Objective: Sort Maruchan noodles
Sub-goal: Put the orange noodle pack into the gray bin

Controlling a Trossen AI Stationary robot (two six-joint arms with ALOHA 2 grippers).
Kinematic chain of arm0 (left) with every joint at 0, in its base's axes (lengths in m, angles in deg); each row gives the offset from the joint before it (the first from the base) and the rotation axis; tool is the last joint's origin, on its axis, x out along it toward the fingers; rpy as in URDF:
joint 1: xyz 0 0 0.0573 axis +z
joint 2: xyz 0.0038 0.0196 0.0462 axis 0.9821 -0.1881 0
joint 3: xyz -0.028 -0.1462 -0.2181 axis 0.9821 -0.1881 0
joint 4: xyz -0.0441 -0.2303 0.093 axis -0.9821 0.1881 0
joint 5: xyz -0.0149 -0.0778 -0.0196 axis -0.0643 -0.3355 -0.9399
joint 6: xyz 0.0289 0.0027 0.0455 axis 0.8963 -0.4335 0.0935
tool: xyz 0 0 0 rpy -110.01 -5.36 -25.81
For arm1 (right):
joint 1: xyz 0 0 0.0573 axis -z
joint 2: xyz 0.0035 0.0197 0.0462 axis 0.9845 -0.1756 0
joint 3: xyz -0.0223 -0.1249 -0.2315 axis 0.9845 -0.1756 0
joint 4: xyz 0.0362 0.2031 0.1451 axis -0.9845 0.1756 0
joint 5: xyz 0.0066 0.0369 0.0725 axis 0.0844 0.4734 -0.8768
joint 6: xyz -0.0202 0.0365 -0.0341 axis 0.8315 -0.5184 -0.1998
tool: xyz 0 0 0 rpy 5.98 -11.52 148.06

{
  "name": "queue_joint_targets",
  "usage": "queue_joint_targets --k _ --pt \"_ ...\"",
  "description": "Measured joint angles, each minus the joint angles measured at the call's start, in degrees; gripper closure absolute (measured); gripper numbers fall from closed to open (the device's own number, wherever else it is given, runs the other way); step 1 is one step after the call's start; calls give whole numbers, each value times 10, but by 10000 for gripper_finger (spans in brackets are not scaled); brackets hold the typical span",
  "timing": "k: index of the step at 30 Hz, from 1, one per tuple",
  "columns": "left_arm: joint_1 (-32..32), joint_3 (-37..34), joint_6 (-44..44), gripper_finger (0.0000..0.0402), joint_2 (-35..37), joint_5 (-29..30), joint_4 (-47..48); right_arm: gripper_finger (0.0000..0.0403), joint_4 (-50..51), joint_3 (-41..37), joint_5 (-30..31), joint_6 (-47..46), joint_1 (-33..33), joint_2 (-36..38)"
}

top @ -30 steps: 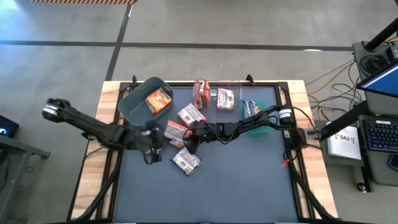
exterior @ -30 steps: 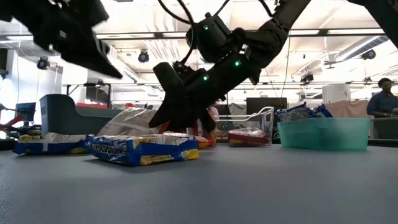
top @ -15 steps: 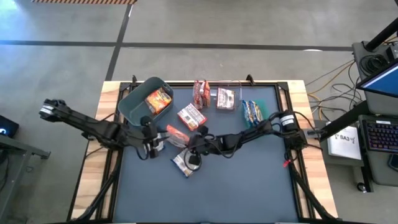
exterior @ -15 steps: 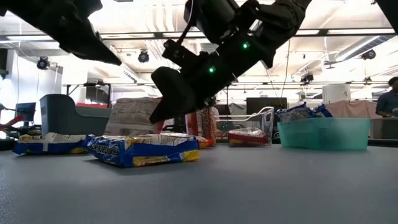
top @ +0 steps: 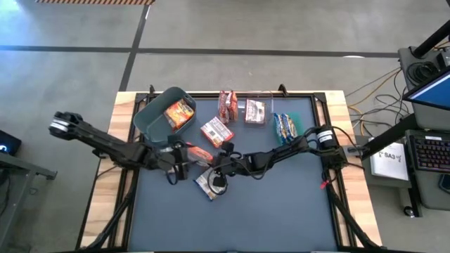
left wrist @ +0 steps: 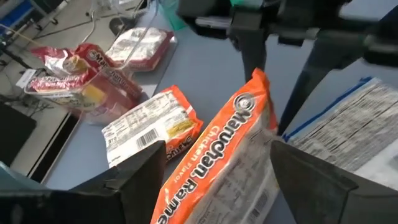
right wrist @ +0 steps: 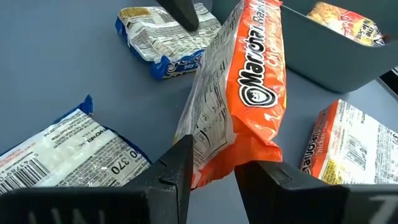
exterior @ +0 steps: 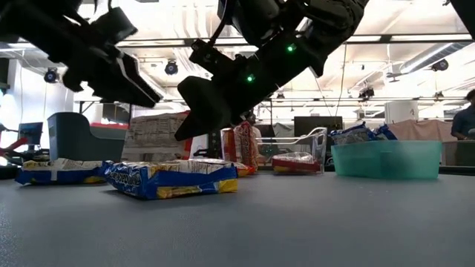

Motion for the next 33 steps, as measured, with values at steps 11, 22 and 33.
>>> queue_joint_targets --k 11,22,33 --pt "64 18 39 150 -73 -104 -17 303 1 0 0 23 -4 0" --pt "66 50 28 231 -102 -132 20 303 11 1 3 20 -8 0" --pt "65 61 36 316 -99 -137 42 296 14 3 1 0 -8 2"
